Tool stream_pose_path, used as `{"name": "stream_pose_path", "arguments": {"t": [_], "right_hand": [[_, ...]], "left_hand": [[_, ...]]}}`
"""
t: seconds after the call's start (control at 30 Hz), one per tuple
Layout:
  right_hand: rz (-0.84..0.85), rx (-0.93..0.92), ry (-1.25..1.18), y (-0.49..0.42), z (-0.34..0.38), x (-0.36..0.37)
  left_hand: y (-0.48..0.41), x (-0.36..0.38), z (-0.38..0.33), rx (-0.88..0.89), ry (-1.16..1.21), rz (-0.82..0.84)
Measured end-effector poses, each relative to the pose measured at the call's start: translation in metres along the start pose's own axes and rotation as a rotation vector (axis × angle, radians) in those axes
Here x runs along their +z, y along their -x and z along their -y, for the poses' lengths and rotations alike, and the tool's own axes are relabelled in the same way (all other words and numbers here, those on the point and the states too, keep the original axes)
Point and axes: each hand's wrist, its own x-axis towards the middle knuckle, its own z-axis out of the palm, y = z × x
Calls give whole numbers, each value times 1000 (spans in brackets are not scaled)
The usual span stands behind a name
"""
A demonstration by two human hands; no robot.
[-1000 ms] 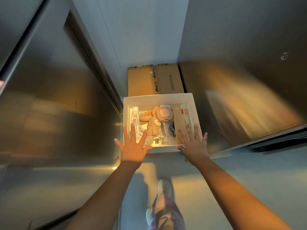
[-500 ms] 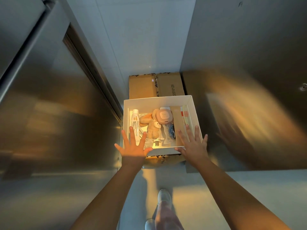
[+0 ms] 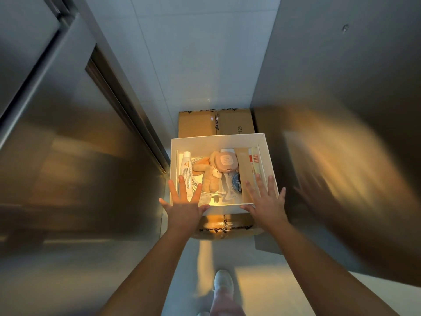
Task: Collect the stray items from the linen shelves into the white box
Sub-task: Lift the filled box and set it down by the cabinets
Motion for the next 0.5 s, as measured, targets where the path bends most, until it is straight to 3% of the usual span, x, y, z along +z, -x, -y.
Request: {"name": "stream_pose_path", "arguments": {"t": [0.5], "right_hand": [[9,-32,6,-41,-9,-21]], "left_hand": [[-39,-16,-3,-29,-1,12]]}}
